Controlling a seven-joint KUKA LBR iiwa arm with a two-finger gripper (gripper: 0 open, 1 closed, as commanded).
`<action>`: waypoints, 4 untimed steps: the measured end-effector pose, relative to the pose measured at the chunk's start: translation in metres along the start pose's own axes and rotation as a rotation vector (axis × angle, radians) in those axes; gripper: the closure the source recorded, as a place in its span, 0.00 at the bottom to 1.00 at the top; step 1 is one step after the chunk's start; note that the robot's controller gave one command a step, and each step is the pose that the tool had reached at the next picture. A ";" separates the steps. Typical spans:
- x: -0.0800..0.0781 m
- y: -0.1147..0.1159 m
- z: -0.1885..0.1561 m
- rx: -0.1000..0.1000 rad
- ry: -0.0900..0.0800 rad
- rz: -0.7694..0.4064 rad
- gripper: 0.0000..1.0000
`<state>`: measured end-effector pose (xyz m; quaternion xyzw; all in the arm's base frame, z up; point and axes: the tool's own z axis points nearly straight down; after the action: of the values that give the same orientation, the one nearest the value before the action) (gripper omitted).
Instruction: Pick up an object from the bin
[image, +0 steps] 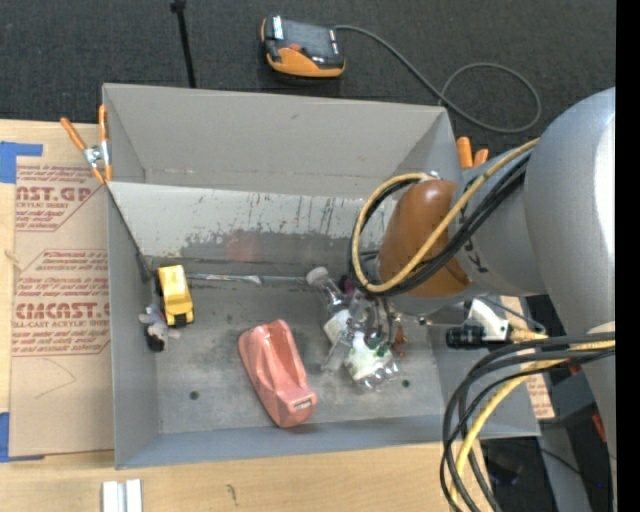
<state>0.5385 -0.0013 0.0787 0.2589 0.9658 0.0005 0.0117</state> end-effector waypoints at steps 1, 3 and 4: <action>-0.006 0.001 -0.004 -0.007 -0.020 0.001 0.00; -0.011 0.007 0.015 0.067 0.065 0.772 1.00; -0.011 0.007 0.015 0.067 0.065 0.772 1.00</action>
Offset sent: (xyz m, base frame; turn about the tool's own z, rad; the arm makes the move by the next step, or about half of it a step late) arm -0.0472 -0.0208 -0.0087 0.3809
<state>0.5521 -0.0010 0.0642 0.6035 0.7967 -0.0186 -0.0284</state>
